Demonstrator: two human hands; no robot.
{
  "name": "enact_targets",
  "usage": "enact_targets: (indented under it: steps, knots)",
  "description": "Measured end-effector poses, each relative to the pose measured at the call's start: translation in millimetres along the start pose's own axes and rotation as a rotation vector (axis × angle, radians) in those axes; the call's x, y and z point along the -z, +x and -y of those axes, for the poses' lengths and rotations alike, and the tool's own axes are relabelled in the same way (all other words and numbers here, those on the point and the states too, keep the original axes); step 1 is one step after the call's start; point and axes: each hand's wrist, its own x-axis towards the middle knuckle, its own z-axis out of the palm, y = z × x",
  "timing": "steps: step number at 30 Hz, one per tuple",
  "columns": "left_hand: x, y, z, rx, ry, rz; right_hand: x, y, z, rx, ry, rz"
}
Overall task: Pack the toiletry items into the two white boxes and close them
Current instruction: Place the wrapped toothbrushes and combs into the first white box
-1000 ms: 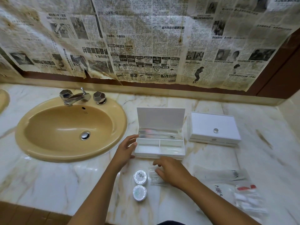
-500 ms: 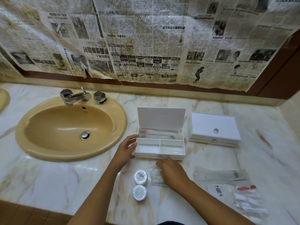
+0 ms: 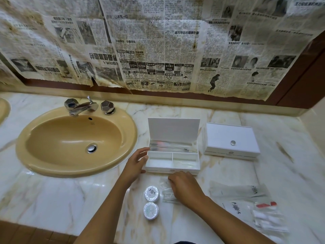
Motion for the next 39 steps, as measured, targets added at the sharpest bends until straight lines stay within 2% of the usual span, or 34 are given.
enact_targets:
  steps: [9, 17, 23, 34, 39]
  knots:
    - [-0.4, -0.5, -0.6, -0.005, -0.006, 0.000, 10.4, -0.8, 5.9, -0.030, 0.165, -0.037]
    - [-0.2, 0.0, -0.2, -0.010, 0.002, -0.003, 27.9, 9.3, 7.1, 0.028, 0.324, -0.301]
    - [0.2, -0.1, 0.3, -0.005, -0.002, -0.001, 43.6, 22.6, -10.6, -0.081, 0.396, -0.397]
    - [0.1, 0.8, 1.0, 0.006, -0.015, -0.002, 34.1, 29.4, -29.9, -0.228, 0.228, -0.219]
    - [0.0, 0.4, 0.2, 0.003, -0.009, -0.002, 33.7, 29.1, -27.9, -0.261, 0.243, -0.169]
